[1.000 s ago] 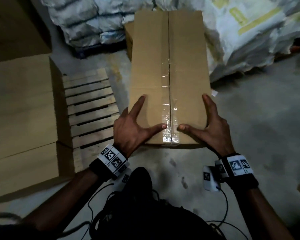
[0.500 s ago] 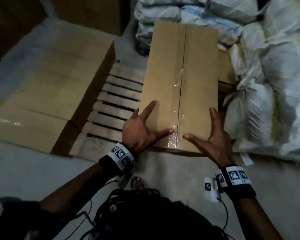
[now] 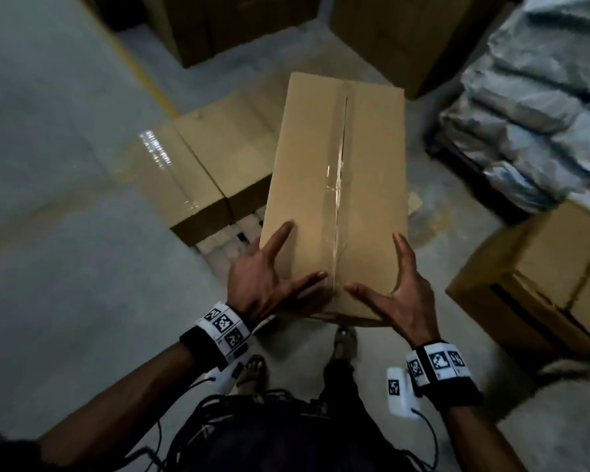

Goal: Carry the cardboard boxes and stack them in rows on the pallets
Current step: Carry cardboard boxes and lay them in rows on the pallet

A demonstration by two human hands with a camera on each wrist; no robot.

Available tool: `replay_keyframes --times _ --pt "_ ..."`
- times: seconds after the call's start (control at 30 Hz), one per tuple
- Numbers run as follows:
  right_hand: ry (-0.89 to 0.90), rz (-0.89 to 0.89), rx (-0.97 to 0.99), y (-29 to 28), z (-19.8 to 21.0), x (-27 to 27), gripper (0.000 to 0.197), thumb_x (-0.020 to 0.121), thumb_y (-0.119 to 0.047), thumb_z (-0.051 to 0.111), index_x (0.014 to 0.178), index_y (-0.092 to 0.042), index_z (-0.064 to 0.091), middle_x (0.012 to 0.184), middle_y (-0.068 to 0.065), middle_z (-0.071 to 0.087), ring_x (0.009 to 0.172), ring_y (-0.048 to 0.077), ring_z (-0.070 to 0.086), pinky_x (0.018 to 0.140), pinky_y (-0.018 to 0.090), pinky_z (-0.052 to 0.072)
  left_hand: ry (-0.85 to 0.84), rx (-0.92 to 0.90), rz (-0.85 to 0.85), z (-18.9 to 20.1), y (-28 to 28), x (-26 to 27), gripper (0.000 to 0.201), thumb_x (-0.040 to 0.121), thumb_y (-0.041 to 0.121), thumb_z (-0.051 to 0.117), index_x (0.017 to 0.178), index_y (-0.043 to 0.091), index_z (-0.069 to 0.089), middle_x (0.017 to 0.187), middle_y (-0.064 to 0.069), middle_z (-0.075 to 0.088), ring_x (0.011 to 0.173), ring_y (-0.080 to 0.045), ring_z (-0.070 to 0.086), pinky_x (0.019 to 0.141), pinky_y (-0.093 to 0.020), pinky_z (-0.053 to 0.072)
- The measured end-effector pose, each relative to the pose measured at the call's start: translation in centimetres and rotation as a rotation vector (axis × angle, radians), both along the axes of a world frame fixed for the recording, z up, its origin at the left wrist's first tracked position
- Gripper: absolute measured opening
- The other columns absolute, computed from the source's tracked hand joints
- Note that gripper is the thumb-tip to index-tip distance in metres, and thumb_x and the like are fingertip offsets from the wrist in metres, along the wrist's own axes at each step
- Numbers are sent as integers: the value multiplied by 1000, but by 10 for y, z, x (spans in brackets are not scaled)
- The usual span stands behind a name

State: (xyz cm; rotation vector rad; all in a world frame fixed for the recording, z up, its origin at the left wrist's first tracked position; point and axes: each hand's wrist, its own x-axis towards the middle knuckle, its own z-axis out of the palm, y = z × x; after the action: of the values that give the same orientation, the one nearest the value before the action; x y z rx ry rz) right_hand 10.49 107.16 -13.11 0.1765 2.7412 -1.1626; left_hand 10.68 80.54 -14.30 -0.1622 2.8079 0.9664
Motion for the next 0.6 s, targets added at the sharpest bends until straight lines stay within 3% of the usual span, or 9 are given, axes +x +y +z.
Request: replay_keyframes --times 0.1,0.17,0.4,0.6 --pt "0 150 -7 17 -15 -42 126 57 -78 82 158 -46 15 158 -1 45 131 27 56 107 37 47 19 -15 165 -5 22 -1 110 63 105 40 157 51 20 149 -7 50 118 -33 61 96 -41 56" --pt "-7 246 -10 28 -22 -65 126 58 -76 83 159 -44 16 161 -3 41 135 27 53 107 36 45 40 -8 266 -9 40 0 108 65 102 45 157 49 23 148 -6 51 118 -31 62 96 -40 55" --pt "-90 550 -47 35 -63 -105 131 57 -80 82 161 -42 12 165 -5 32 144 23 43 112 40 43 48 -12 591 -40 80 31 102 67 95 57 154 47 34 135 0 61 111 -24 67 93 -37 57" --pt "-67 733 -7 5 -122 -99 131 56 -92 70 162 -36 18 163 -12 34 141 16 47 106 27 41 30 58 783 -96 75 72 99 66 91 63 152 47 38 134 5 63 119 -18 64 98 -35 55"
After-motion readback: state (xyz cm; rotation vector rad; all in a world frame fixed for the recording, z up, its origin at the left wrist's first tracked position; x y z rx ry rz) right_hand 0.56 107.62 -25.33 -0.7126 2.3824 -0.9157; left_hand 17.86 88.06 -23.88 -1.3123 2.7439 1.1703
